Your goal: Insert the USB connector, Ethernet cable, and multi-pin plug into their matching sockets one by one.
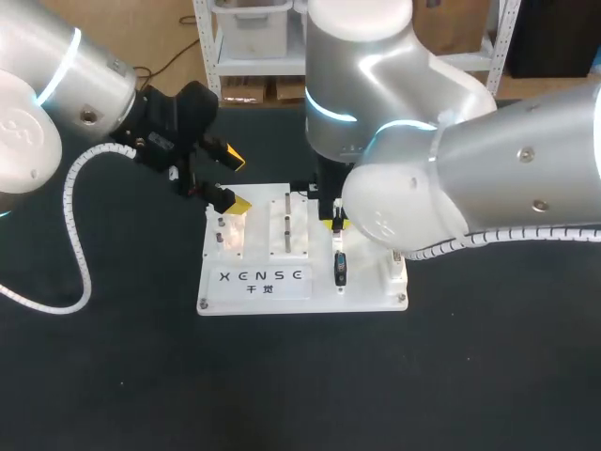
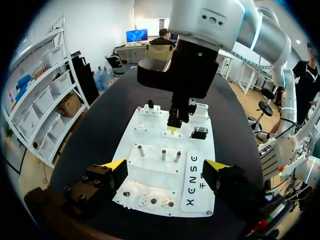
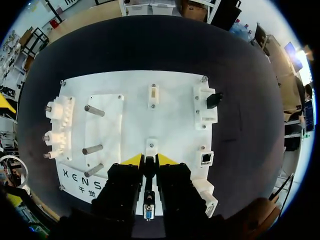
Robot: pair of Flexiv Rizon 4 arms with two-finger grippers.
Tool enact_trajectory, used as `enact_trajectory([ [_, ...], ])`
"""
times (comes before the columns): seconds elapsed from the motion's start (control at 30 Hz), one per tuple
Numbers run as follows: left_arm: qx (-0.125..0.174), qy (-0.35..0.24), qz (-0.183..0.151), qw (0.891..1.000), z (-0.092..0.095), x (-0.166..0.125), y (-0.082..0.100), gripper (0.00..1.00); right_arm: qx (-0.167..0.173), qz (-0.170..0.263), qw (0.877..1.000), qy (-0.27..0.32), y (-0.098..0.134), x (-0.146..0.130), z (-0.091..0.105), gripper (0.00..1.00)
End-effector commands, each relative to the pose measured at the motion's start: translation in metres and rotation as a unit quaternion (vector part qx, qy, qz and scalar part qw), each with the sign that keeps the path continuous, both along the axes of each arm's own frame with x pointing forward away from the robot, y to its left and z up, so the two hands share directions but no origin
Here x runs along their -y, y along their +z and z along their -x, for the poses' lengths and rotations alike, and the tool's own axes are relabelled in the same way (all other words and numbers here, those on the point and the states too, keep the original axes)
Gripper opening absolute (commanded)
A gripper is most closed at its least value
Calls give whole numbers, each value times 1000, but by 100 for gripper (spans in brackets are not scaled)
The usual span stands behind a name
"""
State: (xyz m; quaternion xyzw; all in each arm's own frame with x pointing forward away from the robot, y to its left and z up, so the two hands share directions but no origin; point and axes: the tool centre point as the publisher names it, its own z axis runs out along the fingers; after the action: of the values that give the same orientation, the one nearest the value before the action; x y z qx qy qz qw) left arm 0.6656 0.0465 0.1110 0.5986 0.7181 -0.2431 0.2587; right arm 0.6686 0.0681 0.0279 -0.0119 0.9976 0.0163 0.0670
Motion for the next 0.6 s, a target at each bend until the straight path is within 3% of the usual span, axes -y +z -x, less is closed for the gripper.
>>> enact_trajectory([
  [0.03,1,0,2,1000,1,-1,-1,100,20,-9,1000,-7,13,16,11,0],
  [0.2,1,0,2,1000,1,-1,-1,100,27,-8,999,-16,19,31,12,0],
  [0.6,1,0,2,1000,1,-1,-1,100,23,10,998,-51,10,70,8,0],
])
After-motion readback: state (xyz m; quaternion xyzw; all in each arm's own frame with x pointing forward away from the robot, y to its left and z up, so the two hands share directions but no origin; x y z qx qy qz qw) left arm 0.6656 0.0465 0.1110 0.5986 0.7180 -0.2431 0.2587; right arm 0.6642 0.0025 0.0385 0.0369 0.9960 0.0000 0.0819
